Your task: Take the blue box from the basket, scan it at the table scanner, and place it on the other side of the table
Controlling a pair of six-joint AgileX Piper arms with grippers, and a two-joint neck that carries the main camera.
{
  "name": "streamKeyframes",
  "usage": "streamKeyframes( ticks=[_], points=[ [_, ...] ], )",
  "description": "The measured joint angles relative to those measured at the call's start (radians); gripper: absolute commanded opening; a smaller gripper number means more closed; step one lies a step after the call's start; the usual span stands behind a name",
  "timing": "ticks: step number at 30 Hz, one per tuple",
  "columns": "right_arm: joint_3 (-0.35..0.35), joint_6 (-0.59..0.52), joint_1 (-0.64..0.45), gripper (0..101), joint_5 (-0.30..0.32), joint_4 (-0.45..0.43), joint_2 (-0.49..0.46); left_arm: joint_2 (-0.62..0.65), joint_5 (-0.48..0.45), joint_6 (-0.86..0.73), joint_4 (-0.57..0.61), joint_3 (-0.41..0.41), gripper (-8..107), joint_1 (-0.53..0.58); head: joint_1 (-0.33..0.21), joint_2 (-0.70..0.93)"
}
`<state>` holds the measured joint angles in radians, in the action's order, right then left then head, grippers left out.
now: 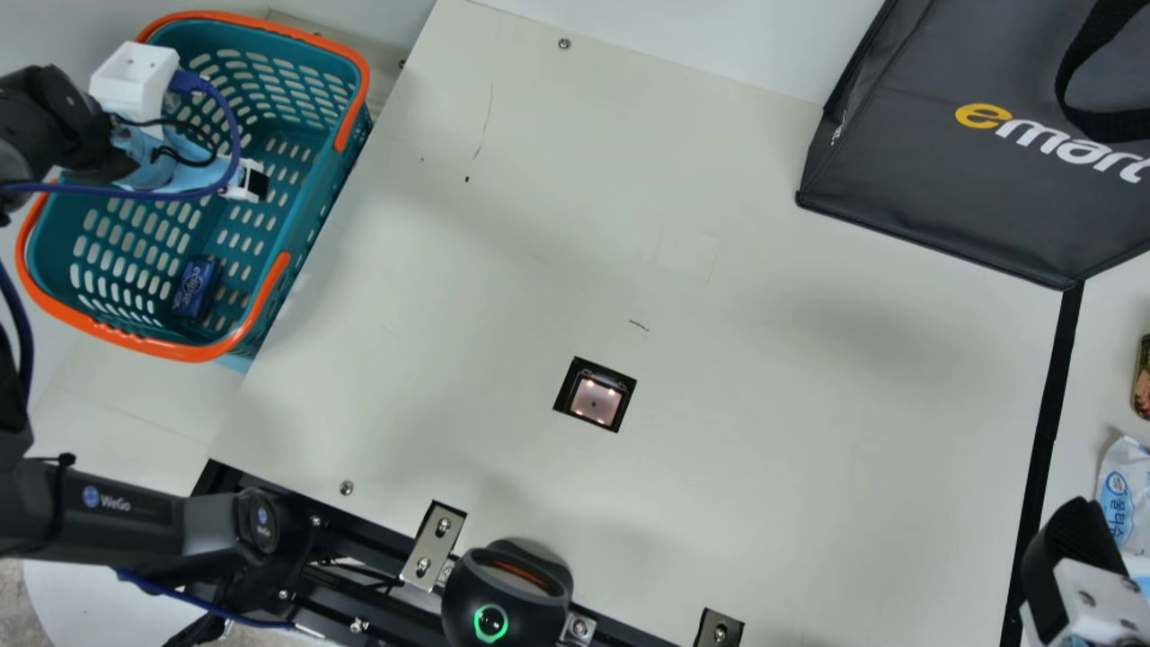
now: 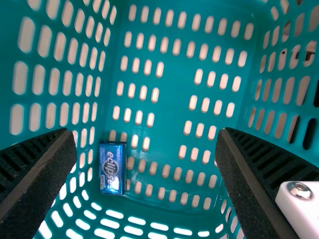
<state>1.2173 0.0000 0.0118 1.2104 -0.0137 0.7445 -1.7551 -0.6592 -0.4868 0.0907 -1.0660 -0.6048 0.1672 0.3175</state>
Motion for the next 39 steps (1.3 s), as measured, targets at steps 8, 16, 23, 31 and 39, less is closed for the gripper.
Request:
streamKeyframes(
  ticks=[8,16,23,31,39],
  points=[
    [0.0,0.0,0.0,95,0.0,0.0,0.0,-0.055,0.065,0.043,-0.039,0.048,90,-0.006,0.0,0.0],
    [0.0,0.0,0.0,95,0.0,0.0,0.0,-0.098,0.115,0.085,-0.084,0.088,90,-0.019,0.0,0.0],
    [0.0,0.0,0.0,95,0.0,0.0,0.0,-0.125,0.153,0.12,-0.127,0.121,90,-0.031,0.002,0.002],
    [0.0,0.0,0.0,95,0.0,0.0,0.0,-0.153,0.188,0.163,-0.185,0.151,90,-0.053,0.0,0.0],
    [0.0,0.0,0.0,95,0.0,0.0,0.0,-0.183,0.197,0.261,-0.29,0.165,90,-0.066,0.0,0.002]
  ],
)
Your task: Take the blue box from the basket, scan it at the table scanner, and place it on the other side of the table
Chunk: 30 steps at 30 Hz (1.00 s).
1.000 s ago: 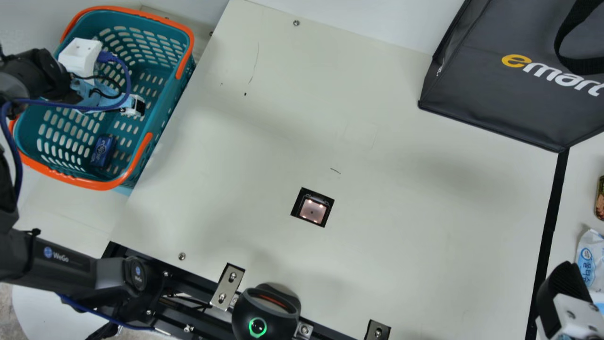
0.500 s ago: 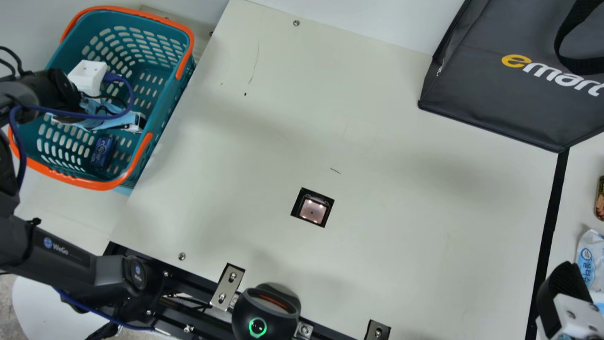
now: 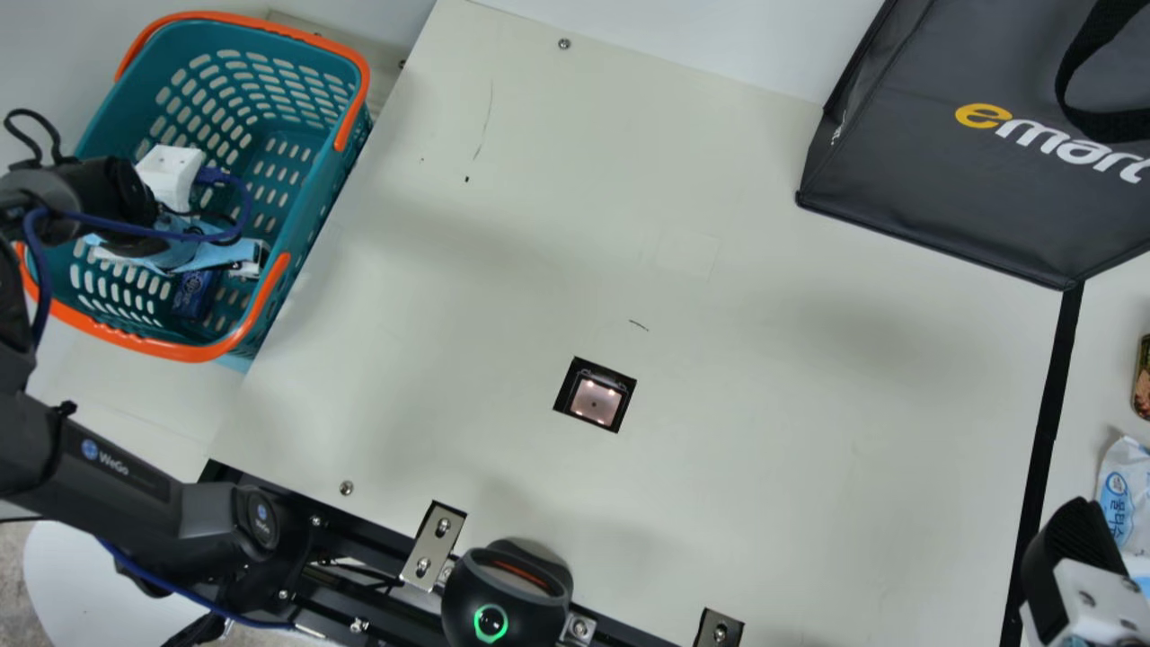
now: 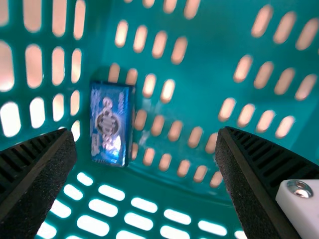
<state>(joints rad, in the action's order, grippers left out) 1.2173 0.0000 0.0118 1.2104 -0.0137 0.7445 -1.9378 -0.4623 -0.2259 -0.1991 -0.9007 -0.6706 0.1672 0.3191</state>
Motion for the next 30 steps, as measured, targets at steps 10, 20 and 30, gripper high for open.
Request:
streamKeyframes(
  ticks=[10,20,30],
  points=[
    [0.0,0.0,0.0,95,0.0,0.0,0.0,-0.031,0.014,0.121,-0.116,0.02,90,0.005,0.0,0.0],
    [0.0,0.0,0.0,95,0.0,0.0,0.0,-0.075,0.061,0.218,-0.201,0.04,90,-0.001,0.0,-0.002],
    [0.0,0.0,0.0,95,-0.001,0.0,0.0,-0.123,0.106,0.273,-0.242,0.054,90,-0.011,0.0,-0.002]
  ],
)
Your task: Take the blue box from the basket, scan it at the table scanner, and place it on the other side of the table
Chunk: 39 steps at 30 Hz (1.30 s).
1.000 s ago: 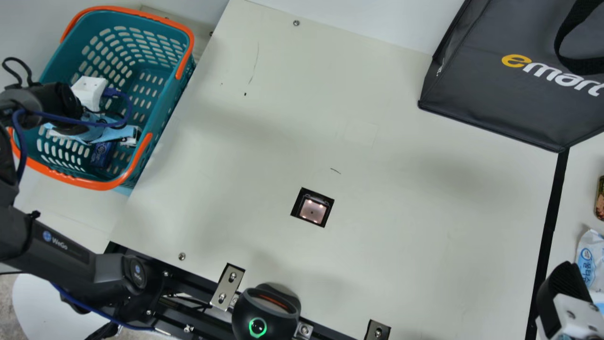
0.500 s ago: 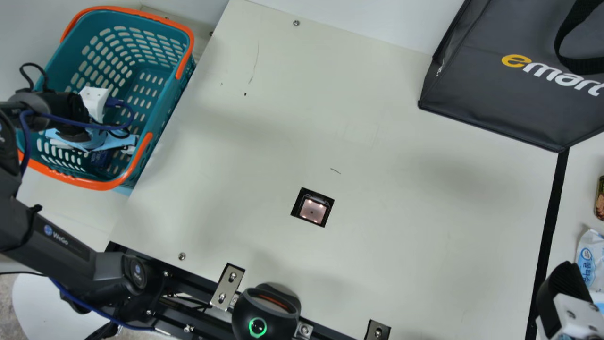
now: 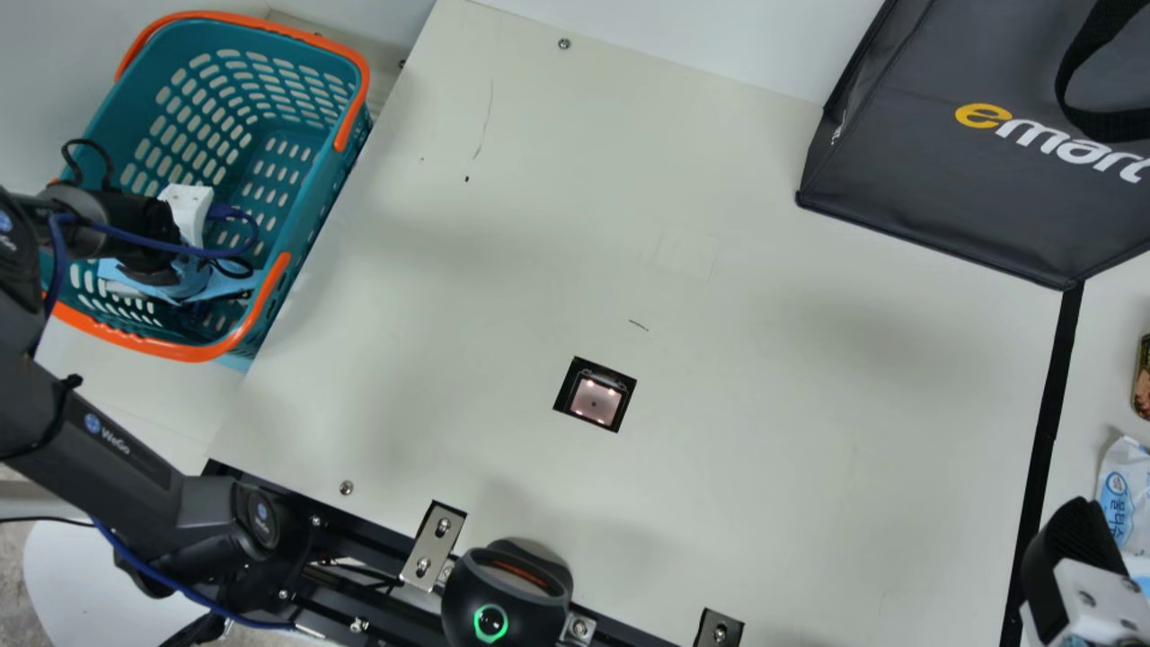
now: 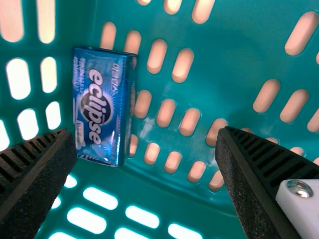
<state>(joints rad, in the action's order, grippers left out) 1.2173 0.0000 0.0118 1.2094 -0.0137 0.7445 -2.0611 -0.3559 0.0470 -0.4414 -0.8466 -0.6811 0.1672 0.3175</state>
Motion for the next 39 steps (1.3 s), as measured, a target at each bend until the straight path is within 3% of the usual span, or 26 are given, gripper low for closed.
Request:
streamKeyframes(
  ticks=[15,23,33,39],
  points=[
    [0.0,0.0,0.0,95,0.0,0.0,0.0,-0.042,0.048,-0.015,0.047,0.015,90,0.0,0.0,0.0],
    [0.0,0.0,0.0,95,0.0,0.0,0.0,-0.032,0.06,-0.139,0.201,0.03,90,0.015,0.0,0.002],
    [0.0,0.0,0.0,95,0.0,-0.001,0.0,0.026,-0.003,-0.319,0.424,0.035,90,0.044,0.002,0.0],
    [0.0,0.0,0.0,95,0.0,-0.001,0.0,0.046,-0.031,-0.359,0.491,0.02,90,0.046,0.002,0.002]
  ],
)
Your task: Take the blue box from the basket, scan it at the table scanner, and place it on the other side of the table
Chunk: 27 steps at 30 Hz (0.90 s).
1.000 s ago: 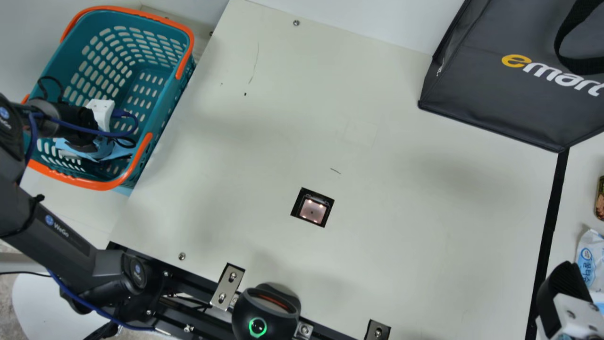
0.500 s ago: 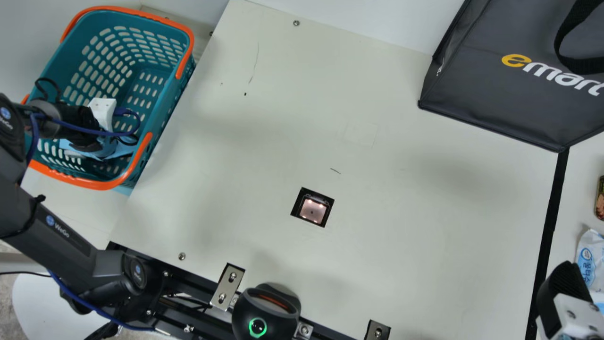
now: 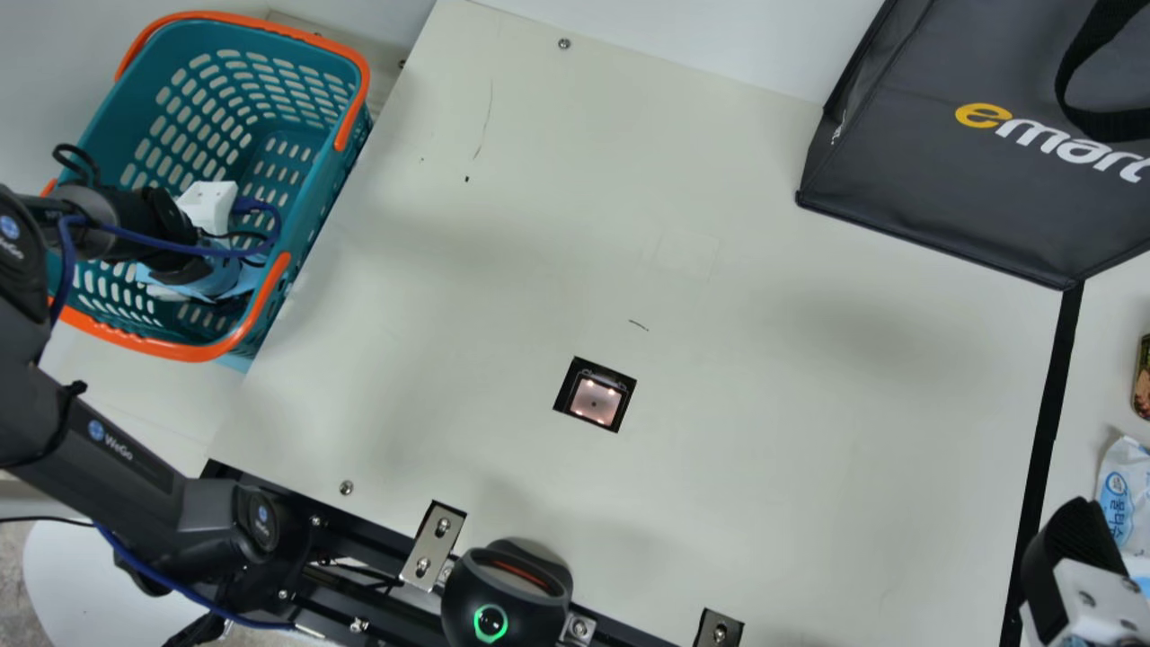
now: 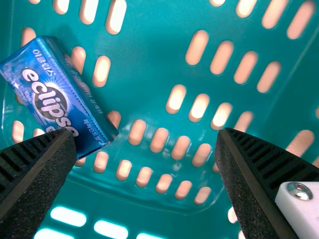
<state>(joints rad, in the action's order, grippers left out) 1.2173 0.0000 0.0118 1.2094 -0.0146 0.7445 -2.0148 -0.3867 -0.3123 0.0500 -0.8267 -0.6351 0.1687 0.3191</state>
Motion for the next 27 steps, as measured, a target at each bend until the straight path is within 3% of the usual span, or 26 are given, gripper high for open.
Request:
streamKeyframes(
  ticks=[16,27],
  points=[
    [0.0,0.0,0.0,95,0.0,0.0,0.0,0.023,-0.097,0.059,0.039,-0.111,90,-0.06,-0.002,0.0],
    [0.0,0.0,0.0,95,0.0,0.0,0.0,-0.036,-0.025,0.131,0.018,-0.098,90,-0.08,-0.002,-0.002]
  ],
)
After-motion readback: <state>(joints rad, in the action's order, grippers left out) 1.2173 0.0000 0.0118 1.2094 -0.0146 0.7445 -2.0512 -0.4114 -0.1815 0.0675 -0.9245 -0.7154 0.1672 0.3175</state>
